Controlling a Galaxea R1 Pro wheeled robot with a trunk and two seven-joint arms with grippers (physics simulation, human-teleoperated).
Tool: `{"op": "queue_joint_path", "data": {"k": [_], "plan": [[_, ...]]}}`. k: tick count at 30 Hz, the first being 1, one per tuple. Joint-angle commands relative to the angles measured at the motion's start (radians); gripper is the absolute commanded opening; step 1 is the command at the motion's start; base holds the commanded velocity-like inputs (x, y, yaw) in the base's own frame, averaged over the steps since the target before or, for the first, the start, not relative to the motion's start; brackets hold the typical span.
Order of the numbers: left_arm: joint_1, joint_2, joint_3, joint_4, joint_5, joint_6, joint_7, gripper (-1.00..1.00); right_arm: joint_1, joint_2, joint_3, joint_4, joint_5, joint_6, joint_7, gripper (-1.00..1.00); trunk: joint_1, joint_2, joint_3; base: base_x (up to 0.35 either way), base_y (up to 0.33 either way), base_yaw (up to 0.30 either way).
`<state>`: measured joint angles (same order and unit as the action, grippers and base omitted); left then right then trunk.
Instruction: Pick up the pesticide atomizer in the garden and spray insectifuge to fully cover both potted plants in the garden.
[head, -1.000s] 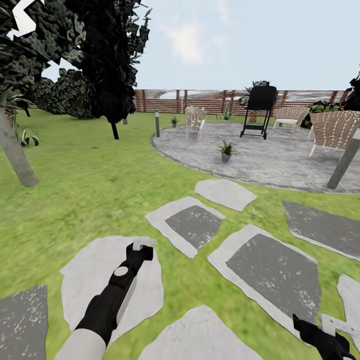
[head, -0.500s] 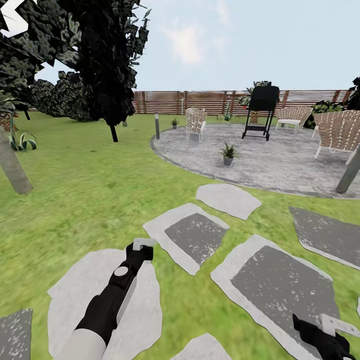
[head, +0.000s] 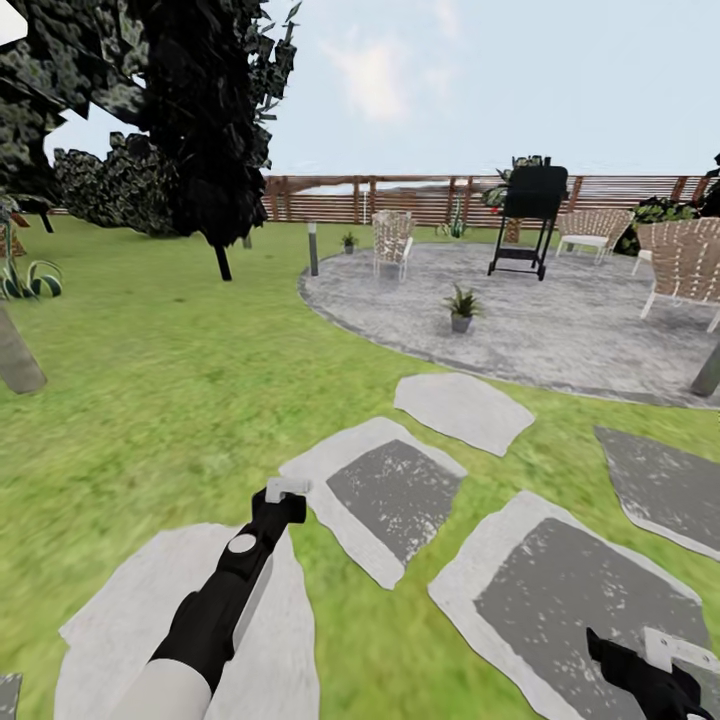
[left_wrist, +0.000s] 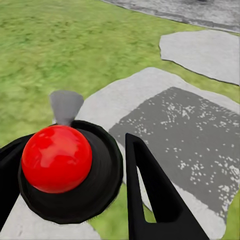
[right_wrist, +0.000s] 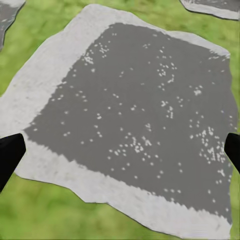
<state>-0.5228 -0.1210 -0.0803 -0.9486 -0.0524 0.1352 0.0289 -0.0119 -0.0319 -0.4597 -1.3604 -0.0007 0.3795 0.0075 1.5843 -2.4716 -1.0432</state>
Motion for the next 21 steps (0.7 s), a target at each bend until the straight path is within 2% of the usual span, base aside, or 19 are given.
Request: {"op": "queue_joint_path", "data": {"k": [1,8,21], "plan": [[0.001,0.0,-0.001,-0.003,-0.006,0.017,0.003,-1.0,0.0,0.0,-0.001,-0.002,0.0,0.006,0.0,1.0,0.0,0.0,-0.001,0.338,0.0,0.0],[0.003,0.001,-0.001,-0.004,-0.006,0.076,0.003,-1.0,0.0,0.001,-0.002,-0.002,0.001,0.011,-0.001,1.0,0.0,0.0,-0.001,0.325,0.0,0.0],[0.003,0.003,0.0,-0.004,-0.007,0.084,0.003,-1.0,0.0,0.006,0.001,-0.002,0.0,0.013,-0.001,1.0,0.0,0.0,-0.001,0.306,0.0,0.0]]}}
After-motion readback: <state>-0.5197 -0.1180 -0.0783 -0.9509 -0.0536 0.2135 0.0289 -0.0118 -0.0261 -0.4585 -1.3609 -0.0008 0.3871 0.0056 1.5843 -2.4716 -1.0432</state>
